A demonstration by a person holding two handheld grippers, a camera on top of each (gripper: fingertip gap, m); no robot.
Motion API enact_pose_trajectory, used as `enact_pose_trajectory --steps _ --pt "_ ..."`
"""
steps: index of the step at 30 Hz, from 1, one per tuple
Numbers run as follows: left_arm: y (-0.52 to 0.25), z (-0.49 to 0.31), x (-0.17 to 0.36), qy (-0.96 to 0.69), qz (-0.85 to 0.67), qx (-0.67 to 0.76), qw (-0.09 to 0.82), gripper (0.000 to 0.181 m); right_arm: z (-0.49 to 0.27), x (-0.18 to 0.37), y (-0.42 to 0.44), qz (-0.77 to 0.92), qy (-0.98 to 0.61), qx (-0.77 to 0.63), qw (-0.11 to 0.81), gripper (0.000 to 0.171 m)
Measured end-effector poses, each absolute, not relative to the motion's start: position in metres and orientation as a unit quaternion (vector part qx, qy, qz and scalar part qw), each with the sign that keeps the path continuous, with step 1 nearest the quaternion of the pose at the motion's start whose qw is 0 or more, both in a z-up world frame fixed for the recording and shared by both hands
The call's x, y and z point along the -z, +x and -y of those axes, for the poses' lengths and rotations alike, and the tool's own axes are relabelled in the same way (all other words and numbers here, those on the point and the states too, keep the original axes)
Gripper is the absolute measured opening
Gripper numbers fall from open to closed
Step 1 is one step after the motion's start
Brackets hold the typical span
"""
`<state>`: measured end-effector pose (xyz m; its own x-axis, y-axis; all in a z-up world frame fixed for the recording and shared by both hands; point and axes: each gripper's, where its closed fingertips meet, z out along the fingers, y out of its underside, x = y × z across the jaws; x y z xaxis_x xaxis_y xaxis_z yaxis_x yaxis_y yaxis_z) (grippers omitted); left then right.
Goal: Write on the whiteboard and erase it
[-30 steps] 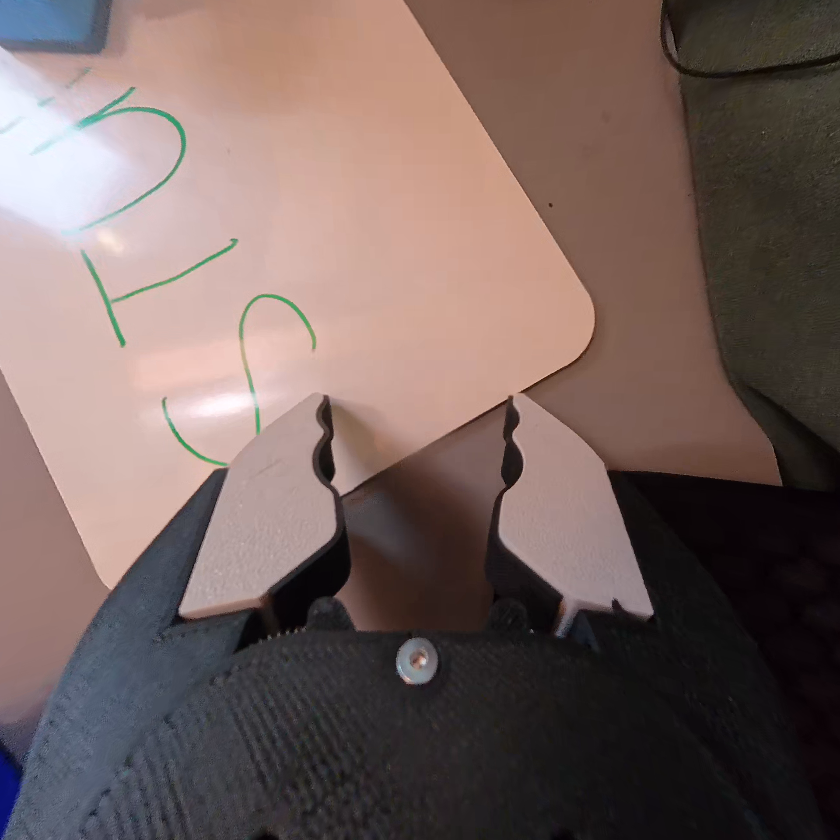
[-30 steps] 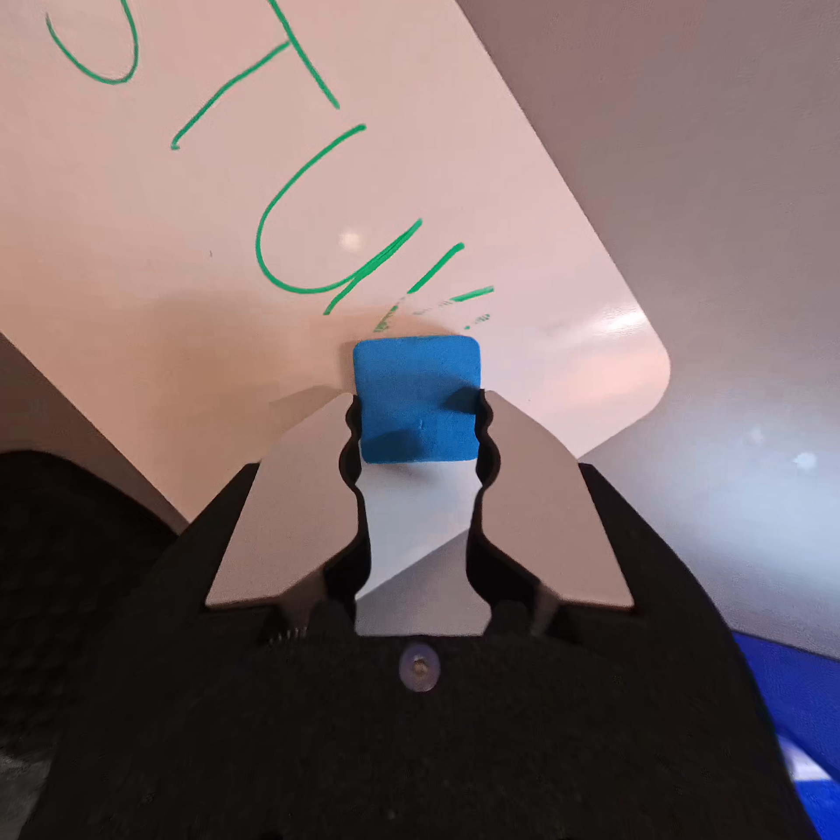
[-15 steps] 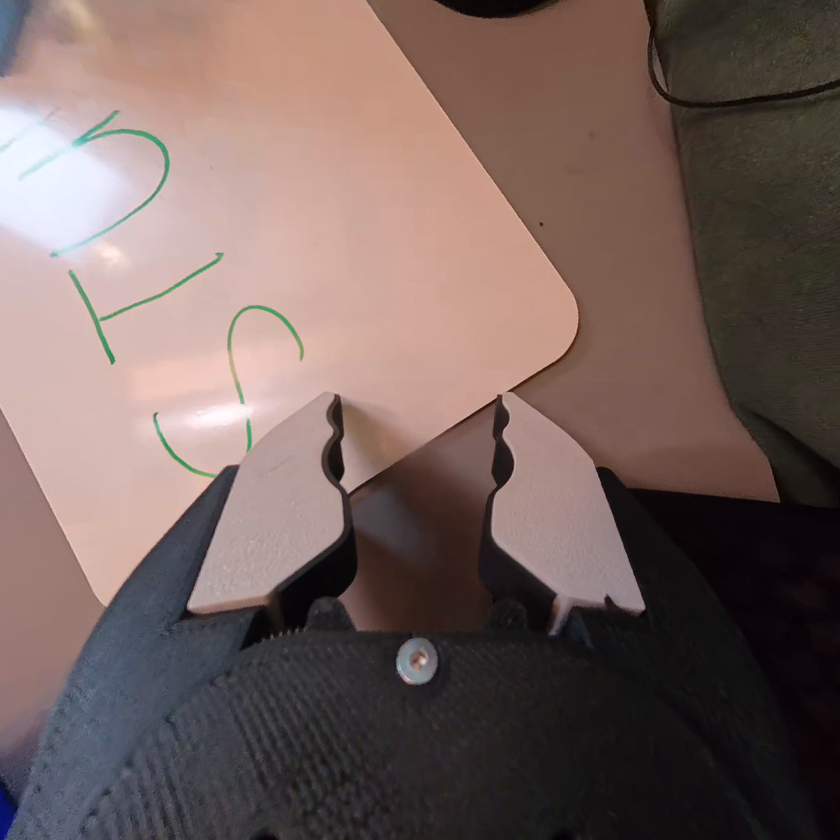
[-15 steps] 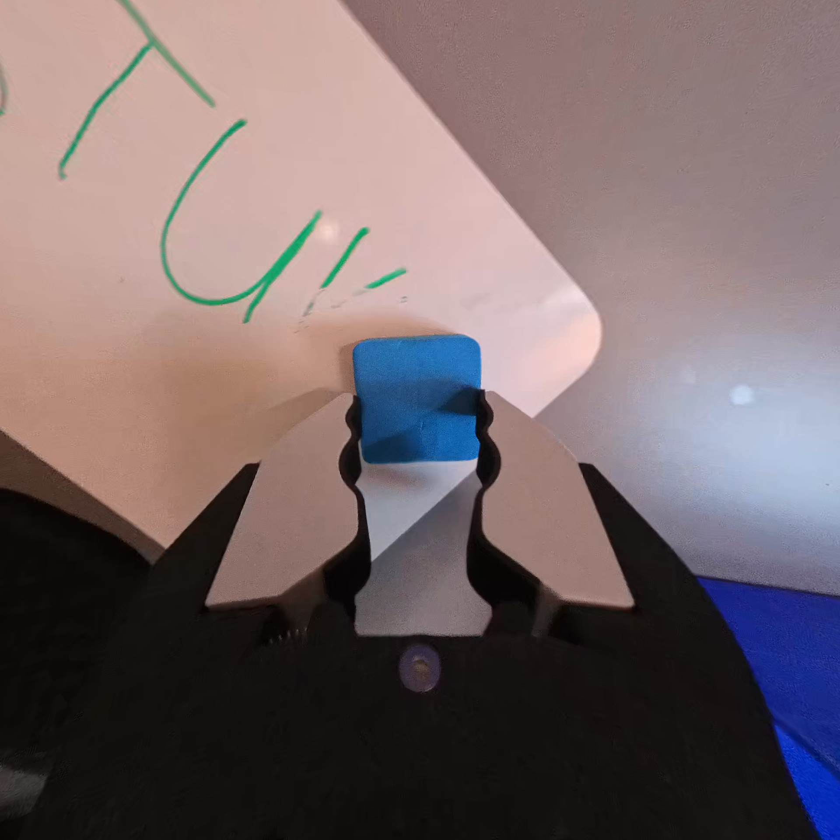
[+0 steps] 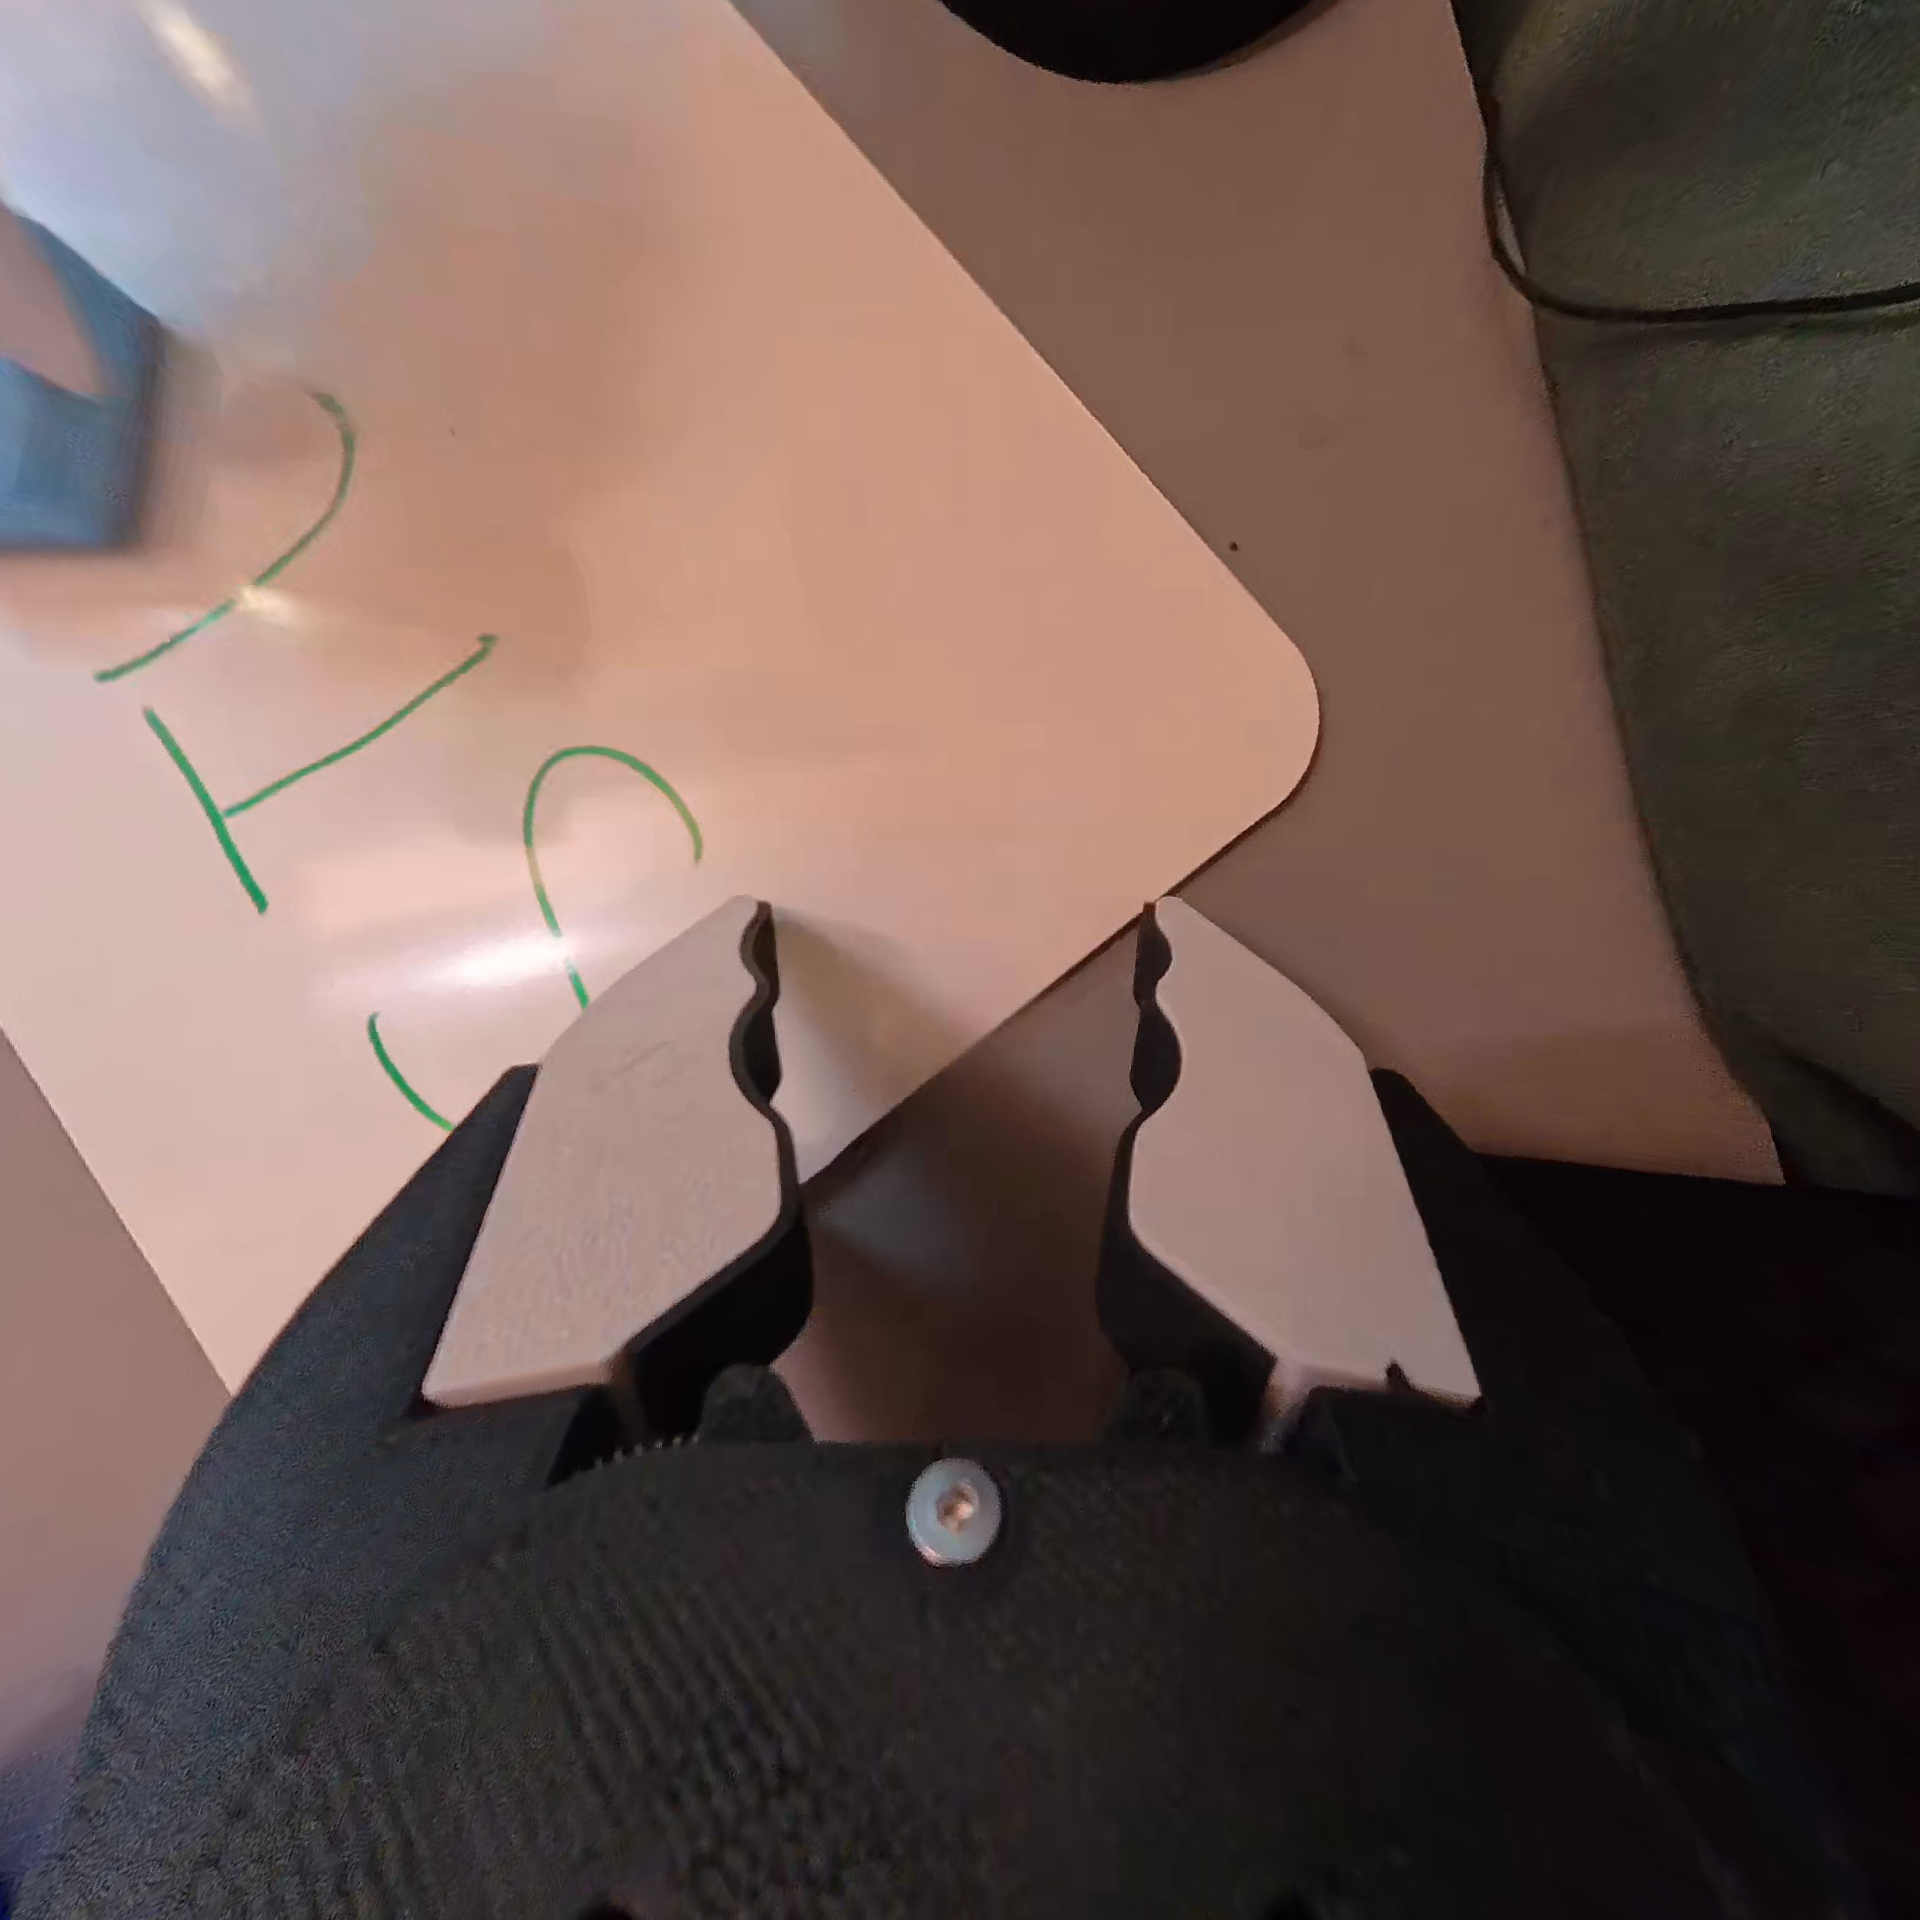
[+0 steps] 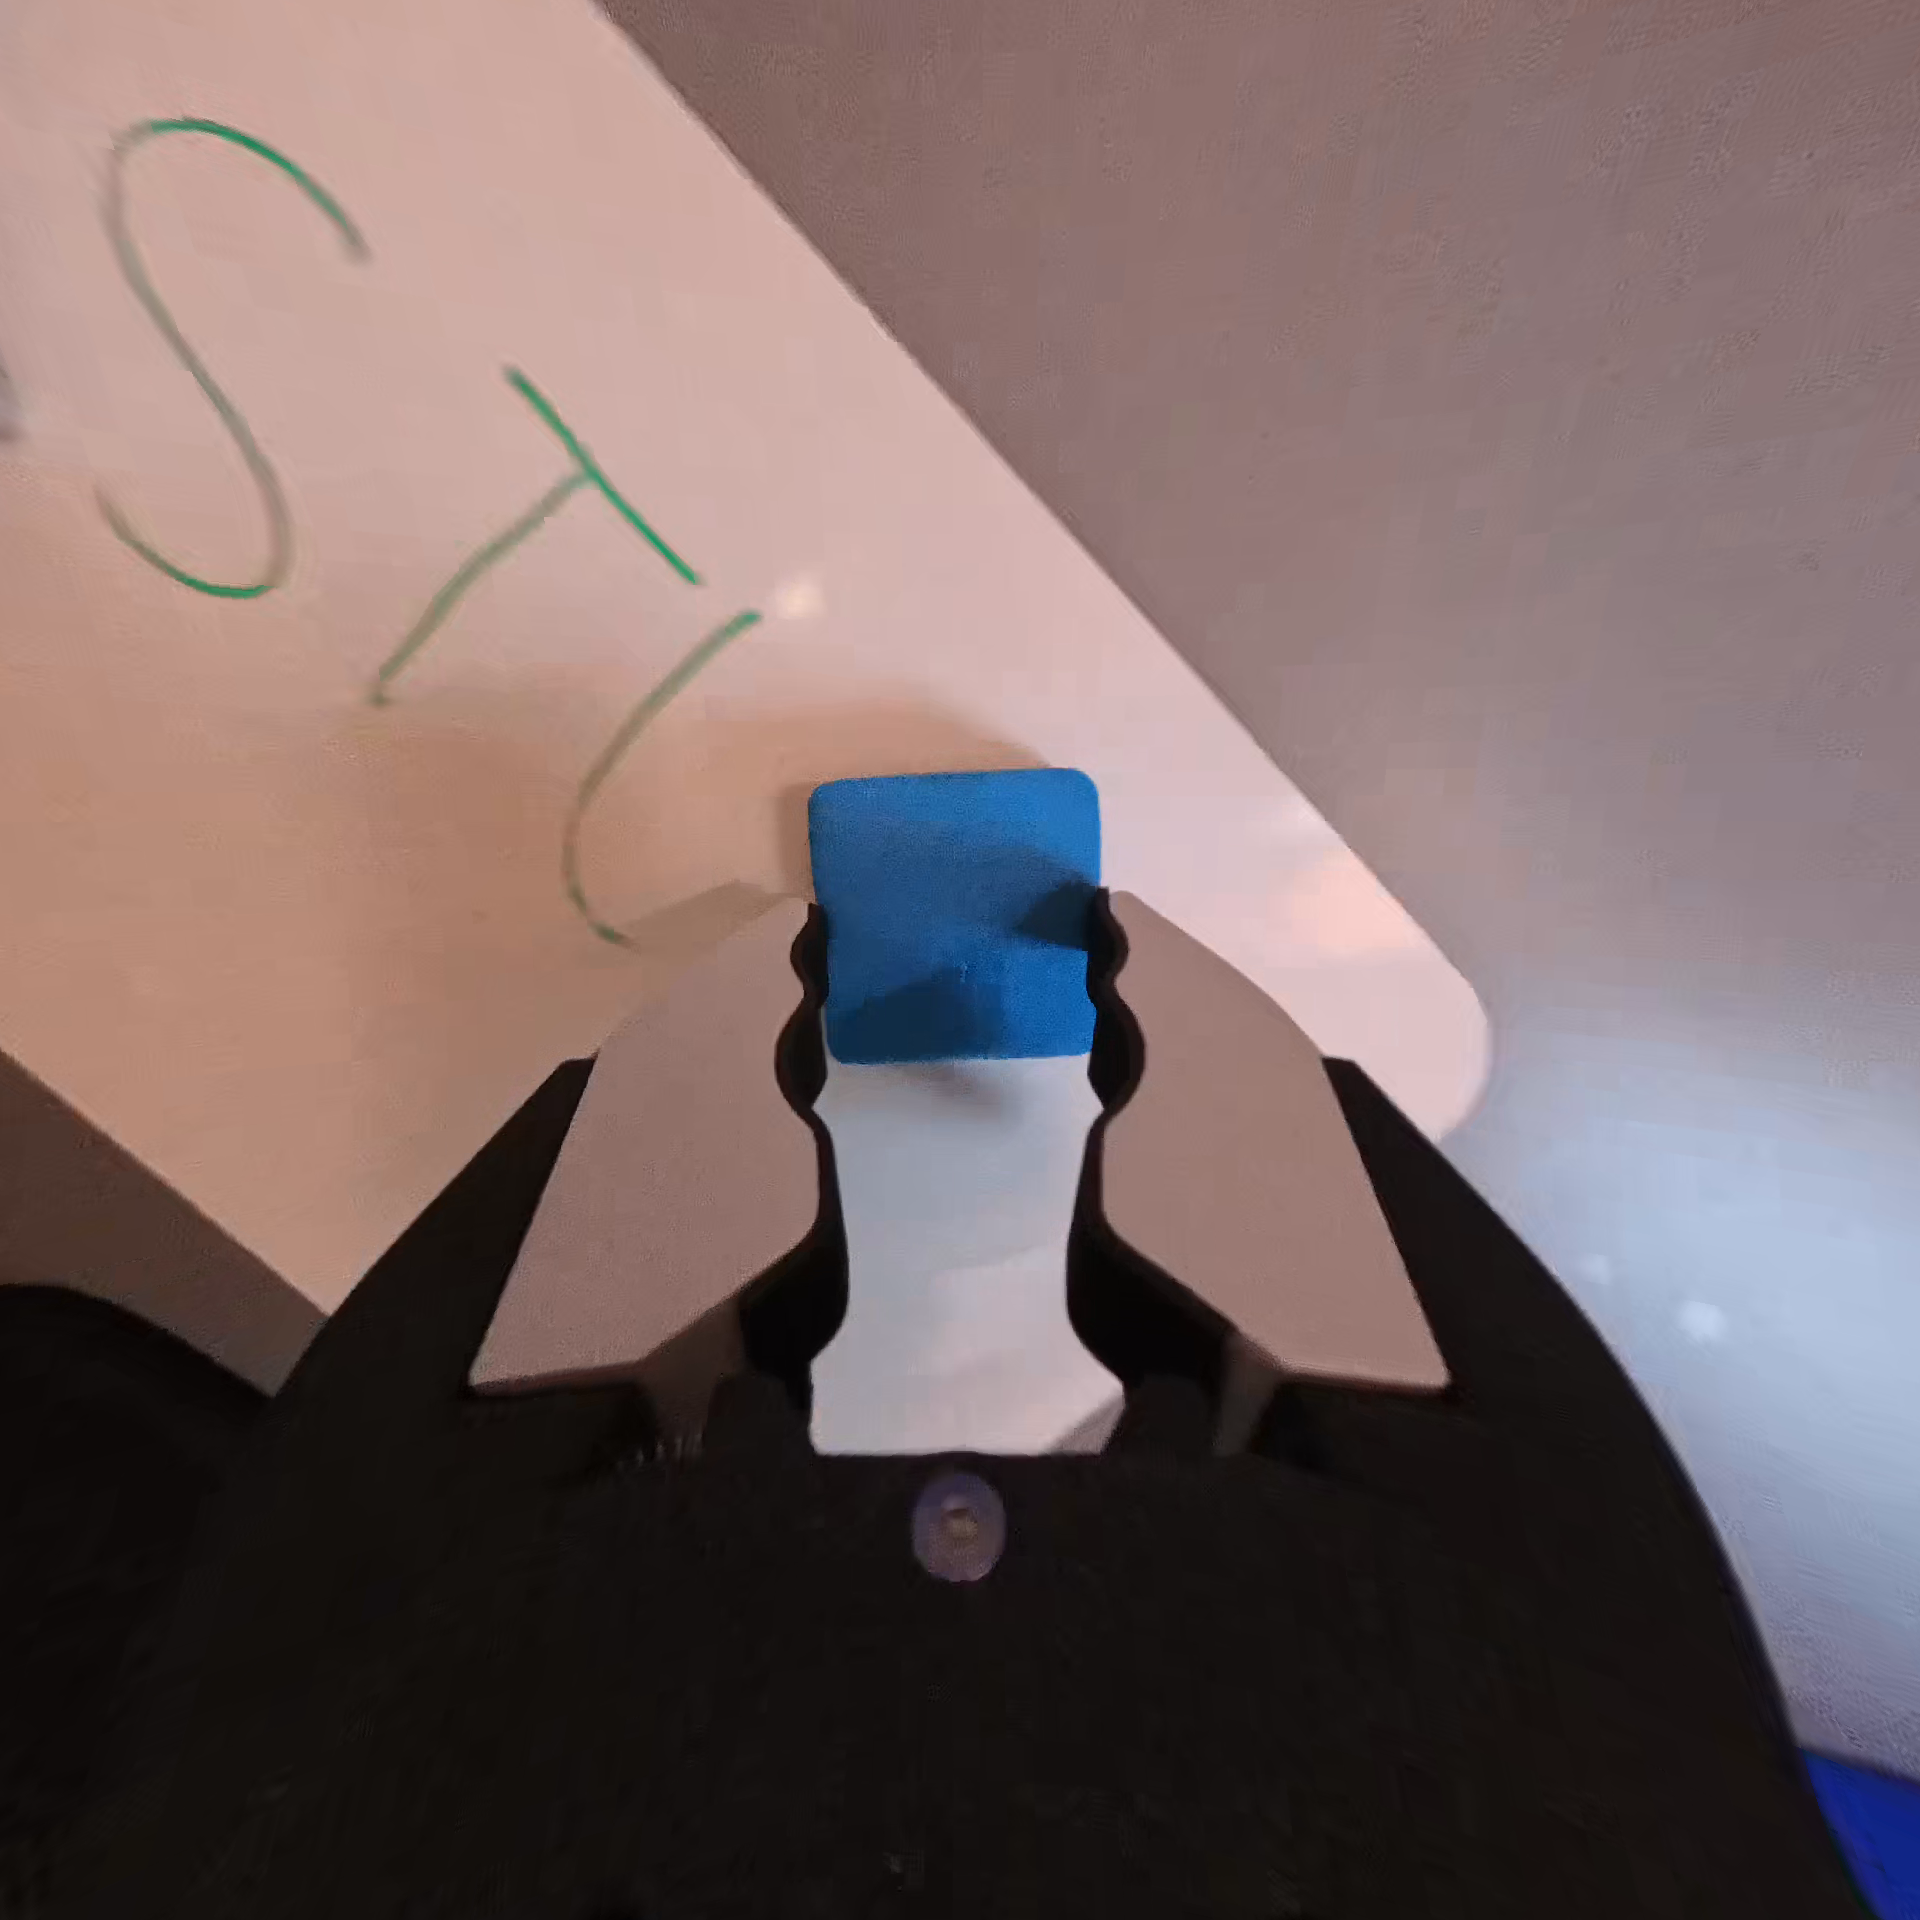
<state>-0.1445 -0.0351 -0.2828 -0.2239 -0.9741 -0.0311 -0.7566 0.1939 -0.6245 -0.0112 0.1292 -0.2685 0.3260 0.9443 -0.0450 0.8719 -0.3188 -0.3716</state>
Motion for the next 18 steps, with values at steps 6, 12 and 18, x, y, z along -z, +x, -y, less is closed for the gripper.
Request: enact_pose_trajectory --steps 6,12,18 --pt "-0.142 0.036 0.283 -0.581 -0.742 0.252 0.220 0.062 -0.077 0.268 -0.005 0.617 -0.772 -0.114 0.095 0.049" --pt "-0.140 0.037 0.284 -0.579 -0.743 0.253 0.220 0.068 -0.106 0.269 -0.049 0.601 -0.773 -0.151 0.136 0.048" --pt "-0.139 0.040 0.284 -0.574 -0.748 0.252 0.220 0.061 -0.080 0.268 -0.021 0.630 -0.763 -0.107 0.091 0.049"
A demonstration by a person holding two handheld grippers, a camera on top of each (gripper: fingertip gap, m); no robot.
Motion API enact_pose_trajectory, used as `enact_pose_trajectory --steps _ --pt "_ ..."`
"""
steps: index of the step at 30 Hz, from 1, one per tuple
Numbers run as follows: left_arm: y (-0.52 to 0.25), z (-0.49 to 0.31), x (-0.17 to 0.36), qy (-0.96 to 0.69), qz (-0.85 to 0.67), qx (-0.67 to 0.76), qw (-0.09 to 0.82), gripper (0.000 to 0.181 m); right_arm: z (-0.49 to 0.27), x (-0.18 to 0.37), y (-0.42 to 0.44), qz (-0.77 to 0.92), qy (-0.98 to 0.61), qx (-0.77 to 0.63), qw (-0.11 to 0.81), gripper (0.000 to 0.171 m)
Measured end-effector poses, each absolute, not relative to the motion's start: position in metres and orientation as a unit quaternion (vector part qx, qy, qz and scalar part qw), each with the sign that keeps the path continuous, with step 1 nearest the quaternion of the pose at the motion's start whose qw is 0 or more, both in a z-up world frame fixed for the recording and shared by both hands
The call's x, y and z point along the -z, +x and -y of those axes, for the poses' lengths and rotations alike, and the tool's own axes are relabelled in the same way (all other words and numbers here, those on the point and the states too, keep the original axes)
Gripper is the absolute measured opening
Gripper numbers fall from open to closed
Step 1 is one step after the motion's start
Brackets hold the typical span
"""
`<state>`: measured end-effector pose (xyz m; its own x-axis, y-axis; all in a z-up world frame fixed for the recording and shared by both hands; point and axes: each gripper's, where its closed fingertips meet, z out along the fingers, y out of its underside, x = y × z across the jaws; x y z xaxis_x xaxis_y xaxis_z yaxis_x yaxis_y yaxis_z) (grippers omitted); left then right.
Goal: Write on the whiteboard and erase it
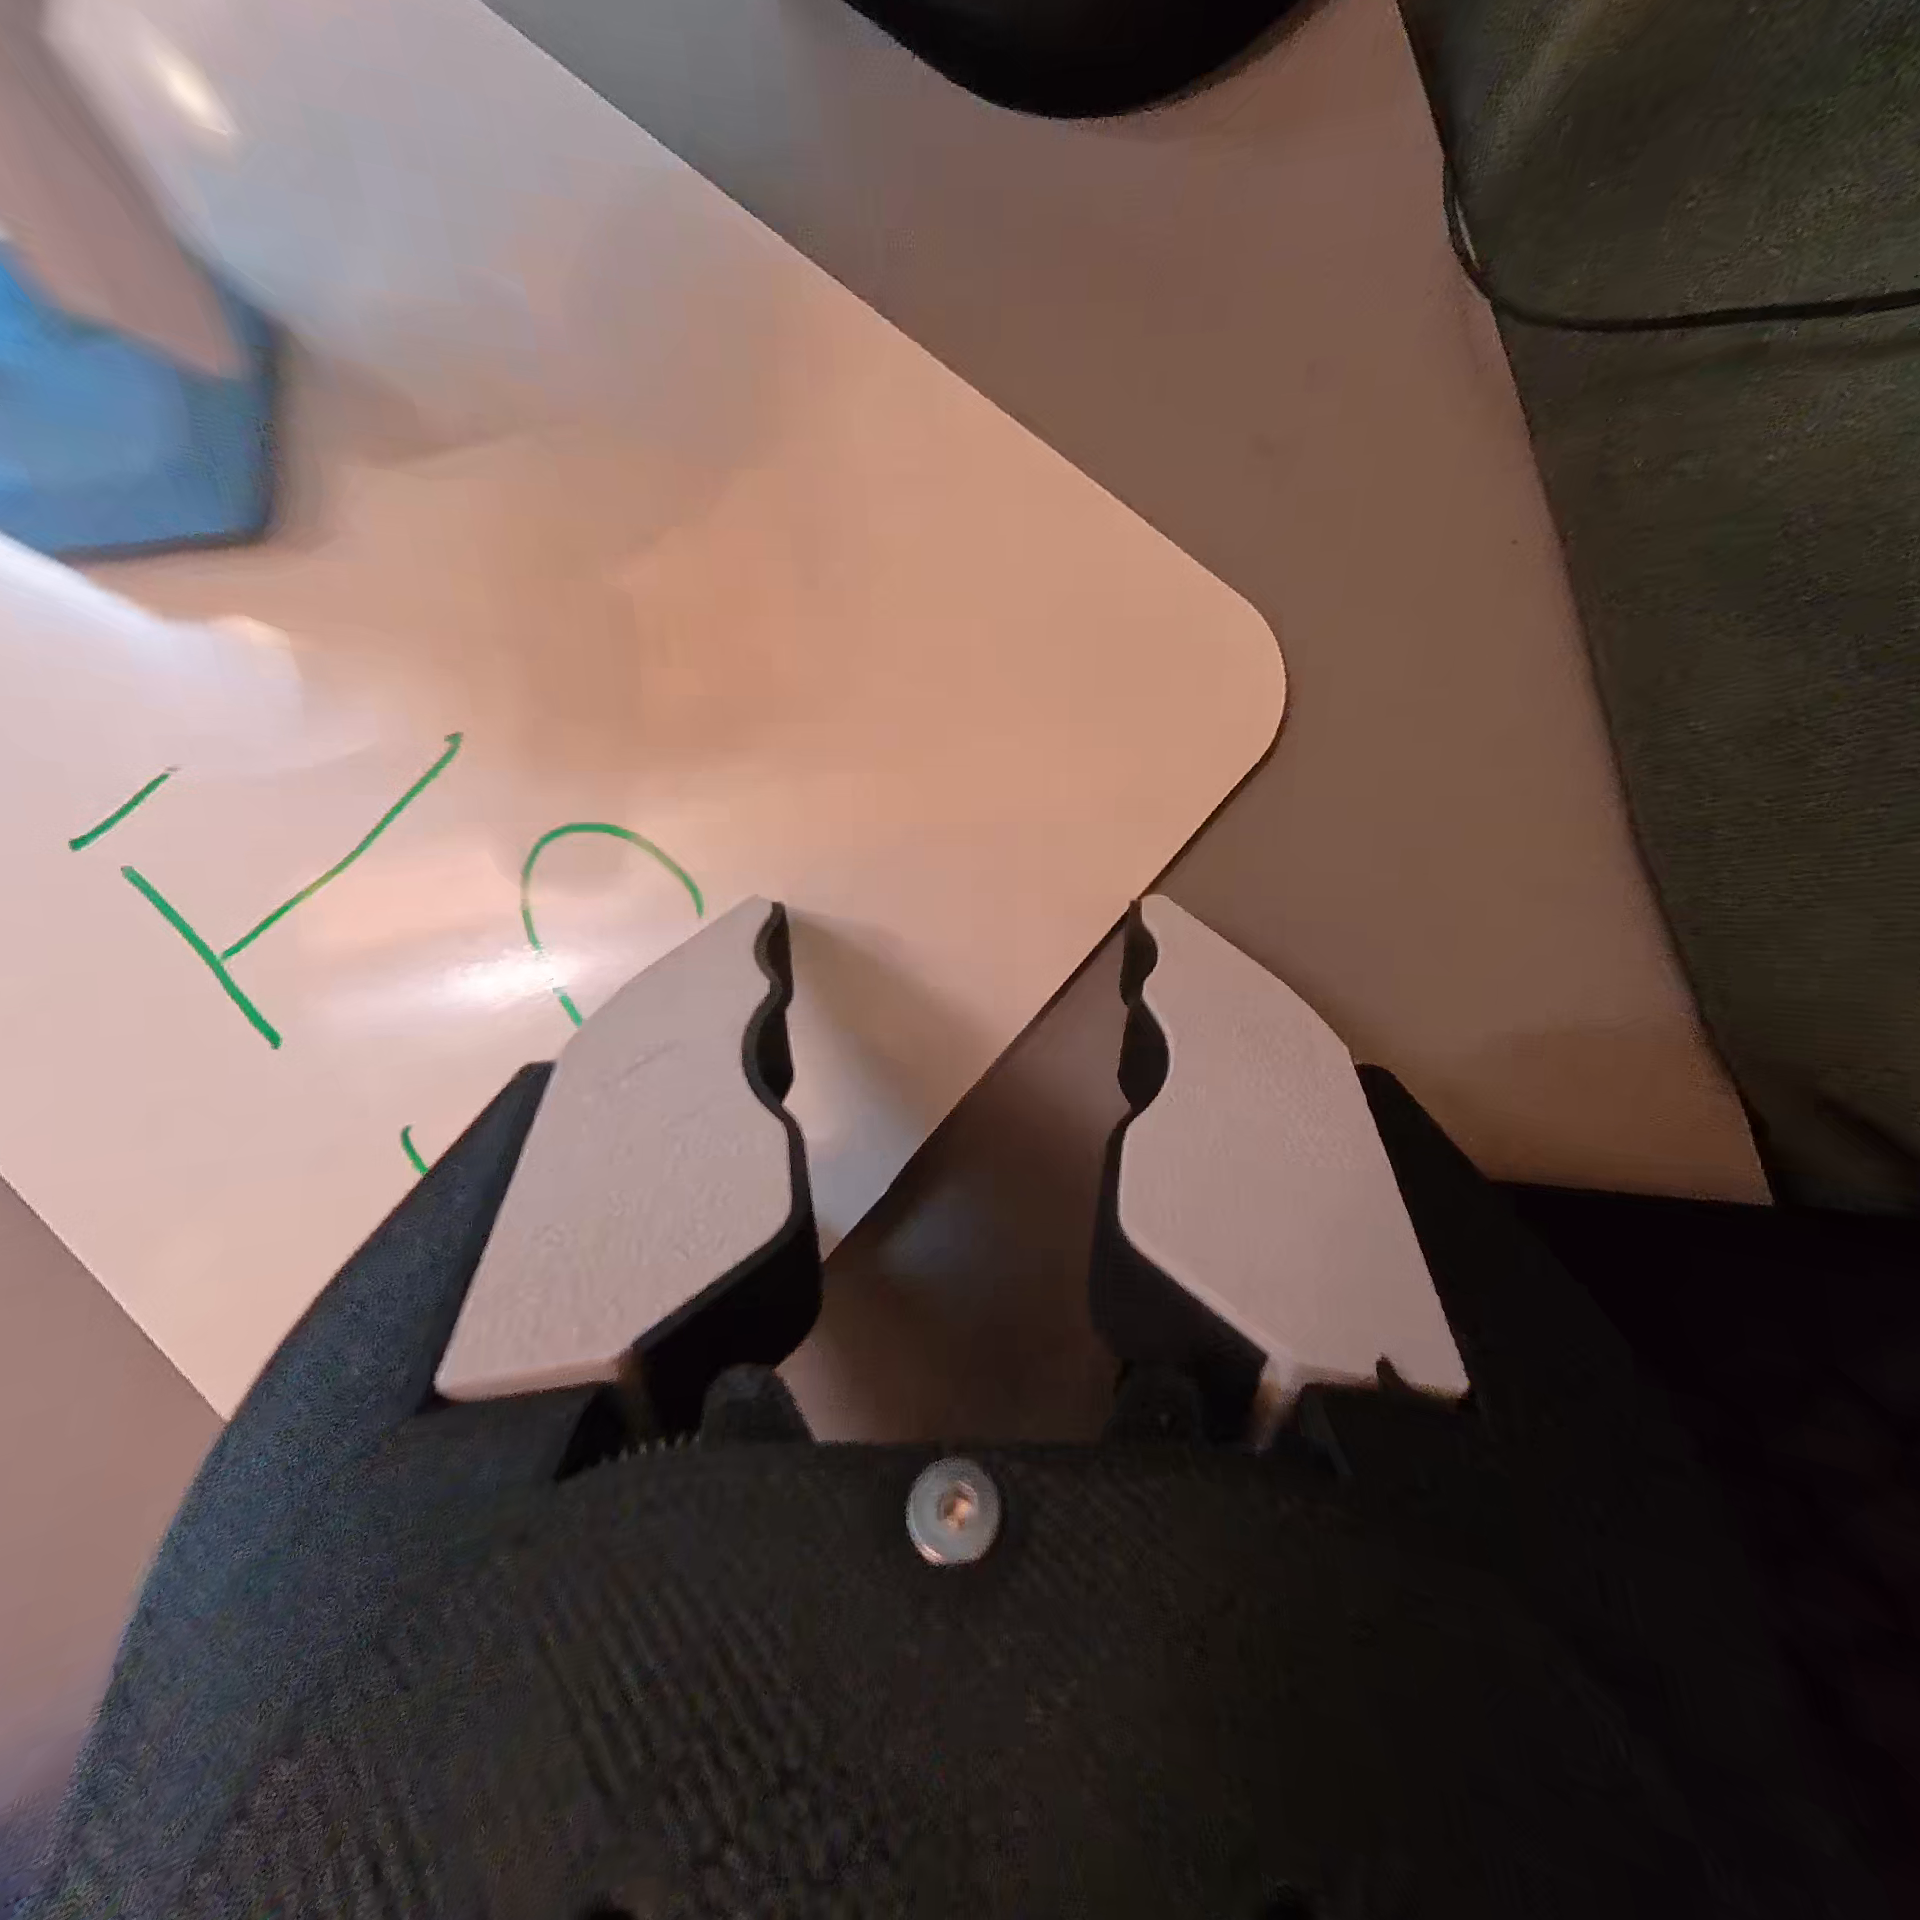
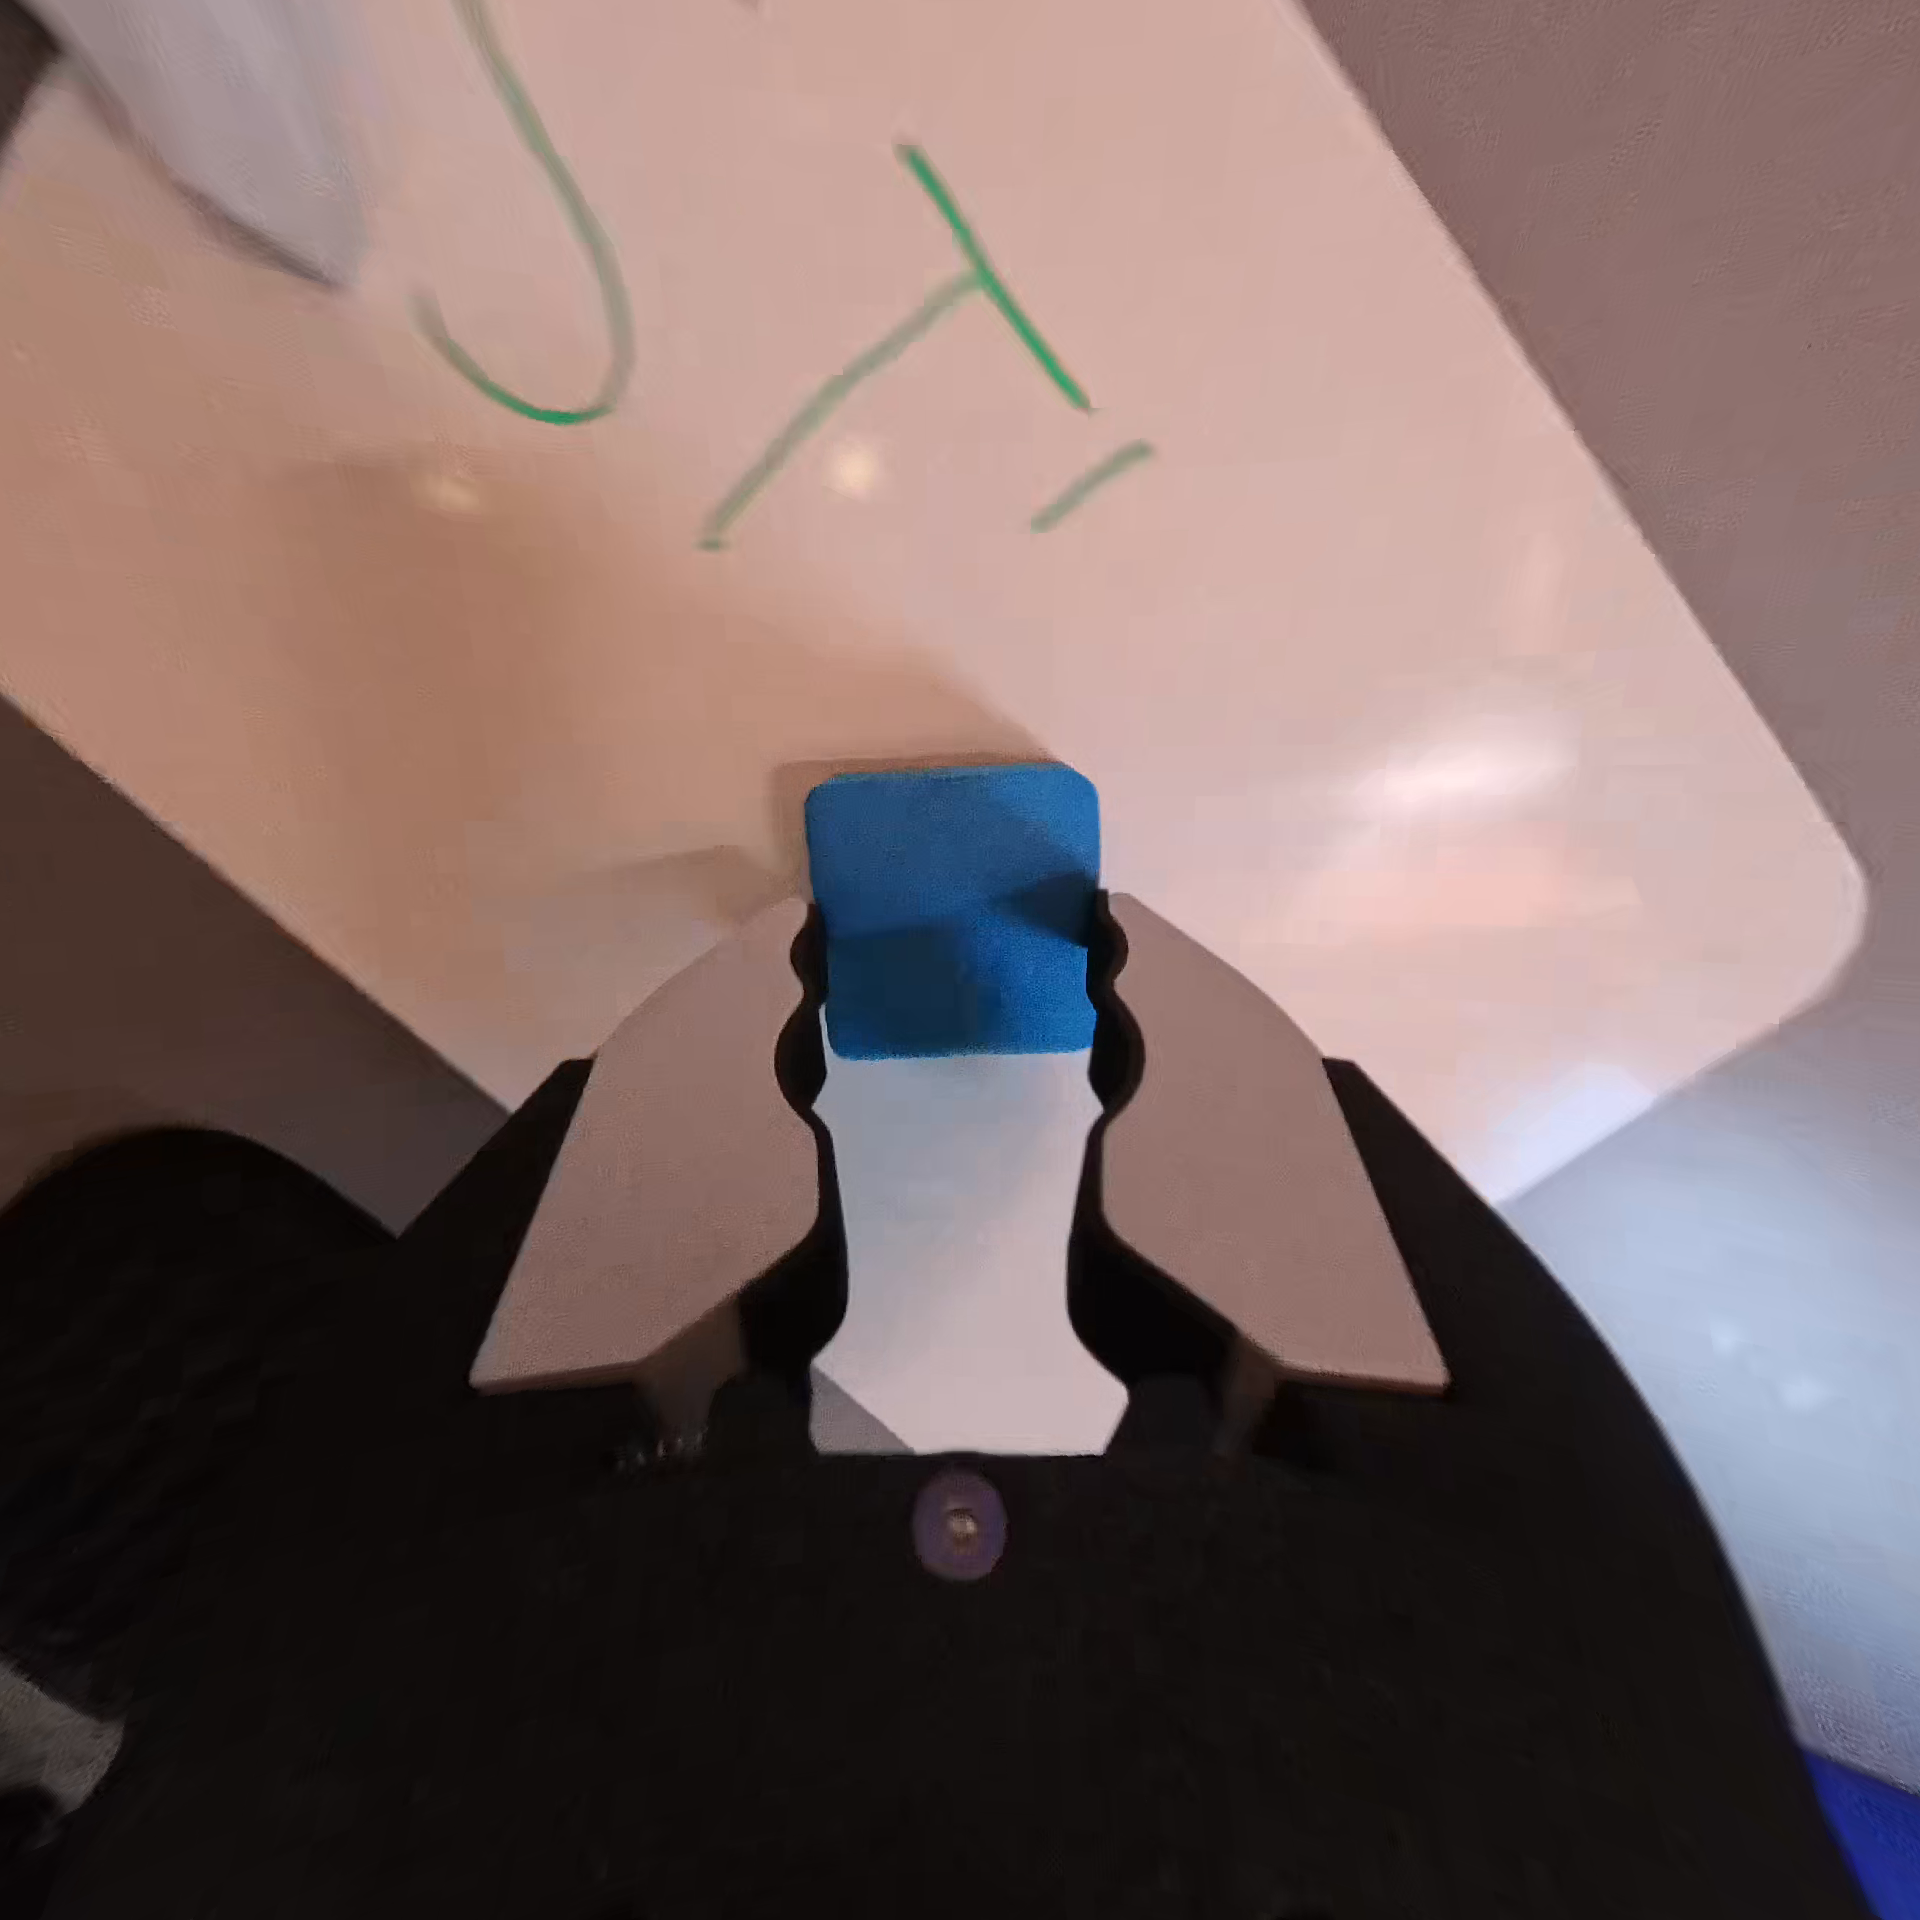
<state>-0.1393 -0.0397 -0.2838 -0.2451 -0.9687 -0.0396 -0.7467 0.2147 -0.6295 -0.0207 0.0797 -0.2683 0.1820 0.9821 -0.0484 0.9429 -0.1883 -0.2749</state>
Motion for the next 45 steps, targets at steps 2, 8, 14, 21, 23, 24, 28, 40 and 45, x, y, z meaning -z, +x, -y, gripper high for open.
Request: enact_pose_trajectory --steps 2,8,14,21,23,24,28,40,45 --pt "-0.139 0.041 0.284 -0.572 -0.749 0.249 0.221 0.059 -0.117 0.268 -0.014 0.576 -0.802 -0.123 0.102 0.049" --pt "-0.138 0.038 0.284 -0.577 -0.746 0.249 0.222 0.063 -0.048 0.268 -0.100 0.689 -0.695 -0.177 0.100 0.049" --pt "-0.138 0.040 0.284 -0.572 -0.749 0.249 0.223 0.060 -0.108 0.269 -0.067 0.638 -0.755 -0.125 0.084 0.049" --pt "-0.151 0.038 0.282 -0.553 -0.768 0.229 0.230 0.065 -0.055 0.269 -0.107 0.709 -0.685 -0.150 0.074 0.049" --pt "-0.169 0.025 0.280 -0.558 -0.769 0.210 0.231 0.067 -0.059 0.268 -0.094 0.687 -0.702 -0.174 0.068 0.049" --pt "-0.178 0.017 0.280 -0.572 -0.759 0.211 0.230 0.067 -0.061 0.267 -0.088 0.679 -0.708 -0.181 0.067 0.049" --pt "-0.209 -0.015 0.283 -0.623 -0.711 0.228 0.235 0.074 -0.064 0.265 -0.075 0.694 -0.698 -0.160 0.071 0.049" --pt "-0.199 -0.035 0.282 -0.661 -0.659 0.239 0.268 0.066 -0.040 0.270 -0.132 0.719 -0.671 -0.169 0.068 0.049" --pt "-0.197 -0.034 0.282 -0.662 -0.660 0.234 0.267 0.062 -0.084 0.270 -0.096 0.660 -0.734 -0.147 0.058 0.049"
